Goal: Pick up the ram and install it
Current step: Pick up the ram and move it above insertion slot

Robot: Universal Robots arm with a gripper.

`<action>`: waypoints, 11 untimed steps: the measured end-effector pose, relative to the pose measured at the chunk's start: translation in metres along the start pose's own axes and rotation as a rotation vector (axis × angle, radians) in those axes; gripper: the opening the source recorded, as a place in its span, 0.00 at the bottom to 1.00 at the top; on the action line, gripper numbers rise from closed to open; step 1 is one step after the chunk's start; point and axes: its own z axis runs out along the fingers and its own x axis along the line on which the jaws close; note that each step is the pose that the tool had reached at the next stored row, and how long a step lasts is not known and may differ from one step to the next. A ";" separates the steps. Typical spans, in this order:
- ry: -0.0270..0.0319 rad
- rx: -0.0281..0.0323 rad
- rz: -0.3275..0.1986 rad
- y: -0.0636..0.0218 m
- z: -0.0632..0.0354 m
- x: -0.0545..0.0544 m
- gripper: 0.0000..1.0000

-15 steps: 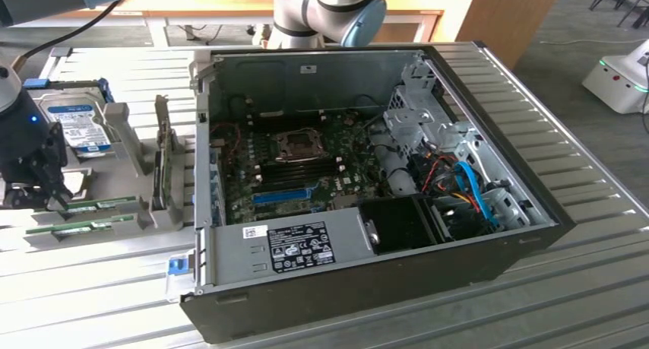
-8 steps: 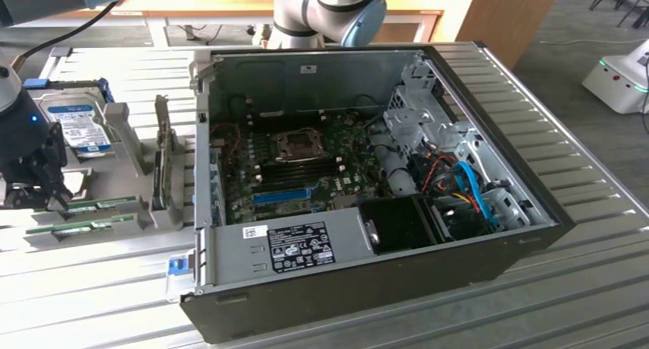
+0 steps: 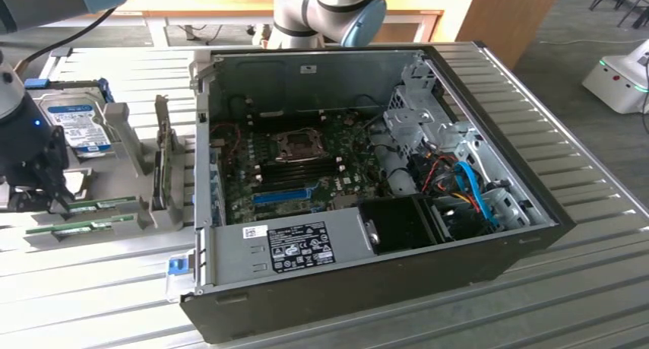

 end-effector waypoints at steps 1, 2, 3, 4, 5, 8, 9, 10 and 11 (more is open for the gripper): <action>0.0001 0.0000 0.000 0.0000 0.0011 0.000 0.24; 0.0000 0.0000 0.000 -0.0001 0.0022 0.000 0.24; 0.0001 -0.0001 0.000 -0.0001 0.0034 0.000 0.24; 0.0000 0.0000 0.000 -0.0002 0.0045 0.000 0.24; 0.0000 0.0001 0.000 -0.0002 0.0056 0.000 0.24; 0.0001 -0.0001 0.000 -0.0003 0.0085 0.000 0.24; 0.0001 -0.0001 0.000 -0.0003 0.0089 0.000 0.24; 0.0003 -0.0002 0.000 -0.0003 0.0089 0.000 0.24; 0.0003 -0.0003 0.000 -0.0003 0.0089 0.000 0.24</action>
